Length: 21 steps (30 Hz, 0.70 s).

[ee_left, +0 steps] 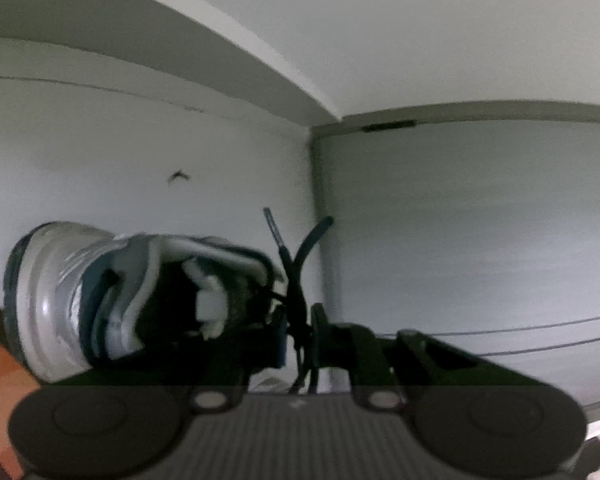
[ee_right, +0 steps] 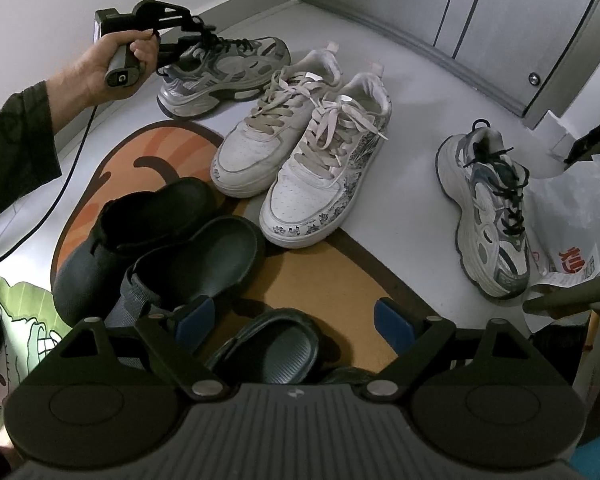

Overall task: Organize scattered shoes
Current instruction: 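Close the left tool on the grey sneaker's dark laces, then lift the grey sneaker off the floor with the left tool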

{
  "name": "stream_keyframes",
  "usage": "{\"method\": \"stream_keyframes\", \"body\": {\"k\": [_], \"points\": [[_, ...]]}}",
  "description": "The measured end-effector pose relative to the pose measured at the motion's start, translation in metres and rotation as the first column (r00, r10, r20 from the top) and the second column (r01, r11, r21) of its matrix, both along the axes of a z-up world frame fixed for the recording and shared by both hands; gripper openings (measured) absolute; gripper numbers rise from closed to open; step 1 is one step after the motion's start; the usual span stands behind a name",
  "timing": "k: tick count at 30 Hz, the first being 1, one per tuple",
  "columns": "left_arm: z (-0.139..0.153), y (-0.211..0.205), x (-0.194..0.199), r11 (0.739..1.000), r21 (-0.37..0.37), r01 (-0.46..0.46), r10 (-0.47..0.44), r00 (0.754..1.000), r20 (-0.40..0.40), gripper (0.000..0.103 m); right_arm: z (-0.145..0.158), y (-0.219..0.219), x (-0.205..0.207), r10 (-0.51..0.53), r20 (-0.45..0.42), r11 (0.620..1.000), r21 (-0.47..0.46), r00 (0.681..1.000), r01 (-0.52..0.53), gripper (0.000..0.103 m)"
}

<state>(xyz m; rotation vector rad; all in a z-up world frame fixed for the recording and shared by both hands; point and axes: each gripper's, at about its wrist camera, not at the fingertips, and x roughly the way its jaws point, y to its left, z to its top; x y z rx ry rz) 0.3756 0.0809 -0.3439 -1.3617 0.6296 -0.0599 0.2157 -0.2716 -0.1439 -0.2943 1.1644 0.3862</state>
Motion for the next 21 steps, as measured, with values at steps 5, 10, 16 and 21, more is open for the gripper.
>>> {"method": "stream_keyframes", "body": {"k": [5,10,16,21], "points": [[-0.002,0.007,0.003,0.997,0.07,-0.035,0.034,0.999,0.014,0.011,0.0,0.001,0.0,0.004,0.001,1.0,0.002,1.0,-0.004,0.091],[-0.001,0.01,0.022,0.997,0.074,-0.036,0.035,0.999,0.019,0.015,0.001,0.001,0.0,0.007,0.002,1.0,0.003,1.0,-0.007,0.091],[0.021,0.049,0.029,0.998,0.064,-0.017,0.014,0.999,0.049,0.011,0.001,0.002,0.0,0.011,0.004,1.0,0.005,1.0,-0.011,0.091],[0.021,0.046,0.047,0.998,0.058,0.001,-0.002,1.0,0.017,0.016,0.002,0.003,0.0,0.015,0.005,1.0,0.006,1.0,-0.015,0.091]]}}
